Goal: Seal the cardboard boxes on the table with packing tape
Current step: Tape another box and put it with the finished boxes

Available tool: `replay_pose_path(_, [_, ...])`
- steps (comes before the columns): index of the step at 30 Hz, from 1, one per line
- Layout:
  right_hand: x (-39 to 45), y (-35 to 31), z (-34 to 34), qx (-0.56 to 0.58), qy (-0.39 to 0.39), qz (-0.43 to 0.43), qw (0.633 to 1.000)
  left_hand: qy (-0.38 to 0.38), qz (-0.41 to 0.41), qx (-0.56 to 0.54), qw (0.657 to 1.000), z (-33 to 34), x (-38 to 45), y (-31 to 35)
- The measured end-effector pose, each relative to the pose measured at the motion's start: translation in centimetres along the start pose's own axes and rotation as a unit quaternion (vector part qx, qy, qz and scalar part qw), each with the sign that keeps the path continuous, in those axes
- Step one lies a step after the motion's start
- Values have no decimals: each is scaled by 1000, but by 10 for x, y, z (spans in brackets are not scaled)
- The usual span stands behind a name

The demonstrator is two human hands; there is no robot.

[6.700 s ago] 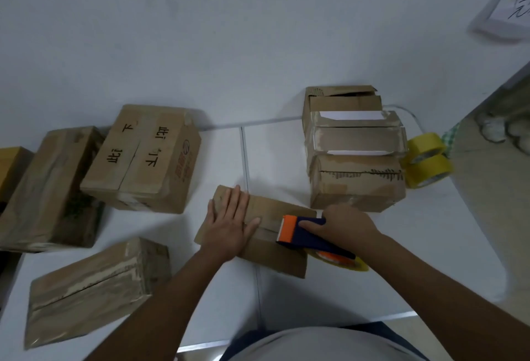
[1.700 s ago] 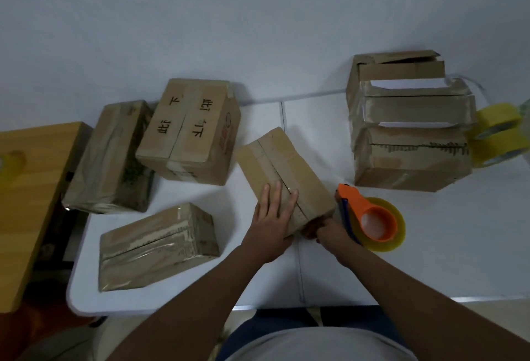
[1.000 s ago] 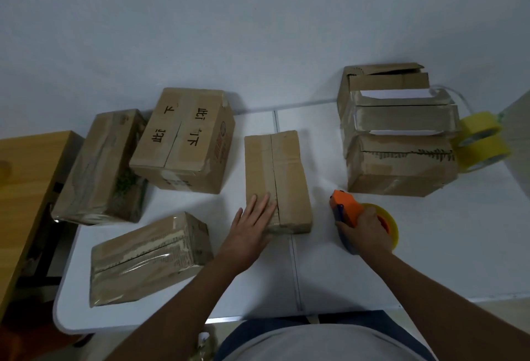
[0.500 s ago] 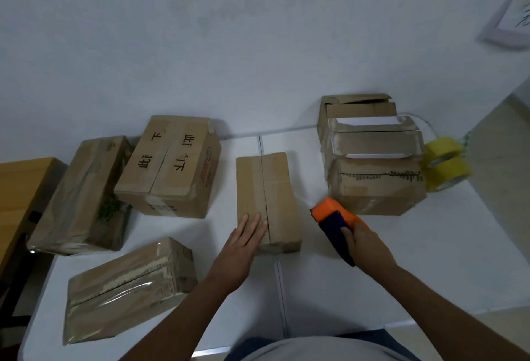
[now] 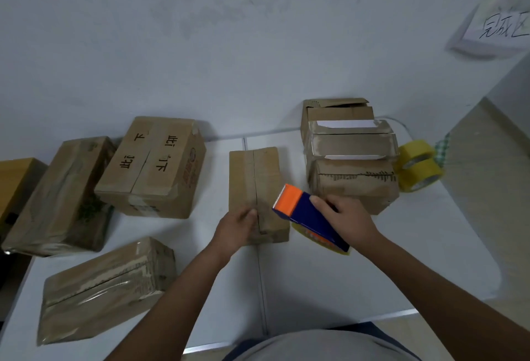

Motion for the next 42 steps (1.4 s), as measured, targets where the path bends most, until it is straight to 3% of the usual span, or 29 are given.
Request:
replay_pose_path(3, [-3,0,6,-11,-23,-21,999,-99,-129,-255,953,21,-12,3])
replay_pose_path(7, [-2,1,11,-54,-52,-49,996,-127,-178,-359,907,32,-19,7])
replay_pose_path(20, [-2,10,8,-66,-65,-63,994,-142,-155,-340,917,38,-30,22])
replay_pose_path(29, [1,2,9,-125,-88,-74,985,-54,-103,-241,964,30,-26,20])
replay_pose_path(42, [19,-16,2,-190,-160,-114,962,0,-83,-319,944,-16,-14,1])
Point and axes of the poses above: each hand's wrist, its own x-axis towards the middle knuckle, its own z-axis out of the palm, y = z × x, the point moved 7 cm from there along x, towards the middle knuckle, and after that the axes turned 8 degrees about -z, right-handed, at the moved point
